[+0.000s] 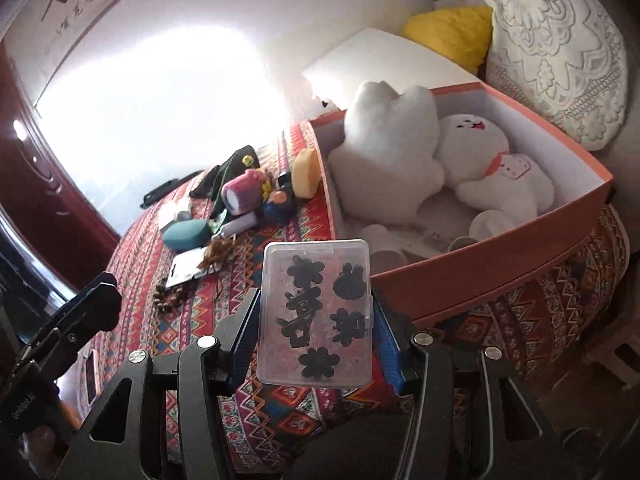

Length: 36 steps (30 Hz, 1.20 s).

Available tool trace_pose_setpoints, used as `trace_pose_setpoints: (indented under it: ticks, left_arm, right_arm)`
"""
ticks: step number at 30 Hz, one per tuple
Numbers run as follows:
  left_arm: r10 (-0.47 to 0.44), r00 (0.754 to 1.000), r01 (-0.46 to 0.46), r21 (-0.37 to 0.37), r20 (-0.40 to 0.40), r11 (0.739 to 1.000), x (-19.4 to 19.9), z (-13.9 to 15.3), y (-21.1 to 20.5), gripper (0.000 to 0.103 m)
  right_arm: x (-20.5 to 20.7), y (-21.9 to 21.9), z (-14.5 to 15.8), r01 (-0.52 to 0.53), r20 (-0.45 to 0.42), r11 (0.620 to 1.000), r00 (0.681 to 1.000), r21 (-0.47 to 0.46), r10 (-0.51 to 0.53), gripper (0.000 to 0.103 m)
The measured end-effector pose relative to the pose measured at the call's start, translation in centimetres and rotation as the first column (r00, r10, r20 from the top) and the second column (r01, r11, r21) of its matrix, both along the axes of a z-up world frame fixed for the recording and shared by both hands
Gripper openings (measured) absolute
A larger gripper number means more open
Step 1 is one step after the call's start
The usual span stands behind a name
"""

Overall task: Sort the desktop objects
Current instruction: 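Carry the bottle and plastic case into the orange box and open both tools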

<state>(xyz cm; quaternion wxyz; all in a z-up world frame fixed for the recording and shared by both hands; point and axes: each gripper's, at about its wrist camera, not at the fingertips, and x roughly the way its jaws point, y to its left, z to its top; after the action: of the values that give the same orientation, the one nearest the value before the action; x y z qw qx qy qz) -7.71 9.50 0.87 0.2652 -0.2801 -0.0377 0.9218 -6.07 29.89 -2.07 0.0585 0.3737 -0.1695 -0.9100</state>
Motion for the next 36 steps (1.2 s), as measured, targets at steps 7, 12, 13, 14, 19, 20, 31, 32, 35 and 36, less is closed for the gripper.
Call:
trace_pose_setpoints:
  ticks: [7,12,13,14,19,20,31,32,35,36]
  left_arm:
    - [-0.083,0.995,0.083,-0.009,-0.061,0.997,-1.6,3.3,5.4,0.064]
    - [-0.139,0.986,0.138,-0.016,-0.092,0.990,-3.6,5.2,9.8,0.064]
    - [-0.149,0.984,0.148,-0.018,-0.095,0.989,-4.1,5.4,10.8,0.064]
    - [-0.157,0.983,0.156,-0.019,-0.093,0.988,-4.6,5.6,11.7,0.064]
    - [-0.197,0.976,0.195,-0.025,-0.094,0.980,-7.0,6.1,16.0,0.064]
    - [-0.200,0.975,0.199,-0.027,-0.092,0.980,-7.5,6.1,16.8,0.064]
    - [-0.206,0.978,0.206,-0.016,-0.001,0.978,-12.5,3.0,21.6,0.090]
    - [-0.204,0.979,0.204,-0.011,0.010,0.979,-12.7,2.6,21.5,0.090]
    - [-0.185,0.982,0.186,-0.026,0.021,0.982,-12.9,1.9,20.9,0.090]
    - [-0.179,0.984,0.179,-0.023,0.024,0.983,-12.9,1.9,20.5,0.090]
  right_arm:
    - [0.0,5.5,2.2,0.115,-0.069,0.993,0.991,0.006,-0.115,0.055]
    - [-0.4,9.8,4.8,0.193,-0.140,0.981,0.972,0.011,-0.189,0.055]
    - [-0.6,10.6,5.2,0.208,-0.152,0.978,0.967,0.013,-0.204,0.055]
    - [-0.8,11.4,5.6,0.222,-0.162,0.975,0.963,0.011,-0.217,0.055]
    - [-2.5,15.1,6.6,0.276,-0.181,0.961,0.945,-0.002,-0.272,0.055]
    - [-2.9,15.8,6.7,0.285,-0.180,0.959,0.943,-0.004,-0.281,0.055]
    - [-8.9,19.7,3.6,0.302,-0.091,0.953,0.949,-0.016,-0.302,0.061]
    - [-9.4,19.7,3.1,0.296,-0.072,0.955,0.952,-0.016,-0.297,0.079]
    - [-10.3,19.3,1.9,0.282,-0.032,0.959,0.959,-0.025,-0.283,0.094]
    - [-10.3,19.1,1.7,0.273,-0.030,0.962,0.961,-0.024,-0.274,0.094]
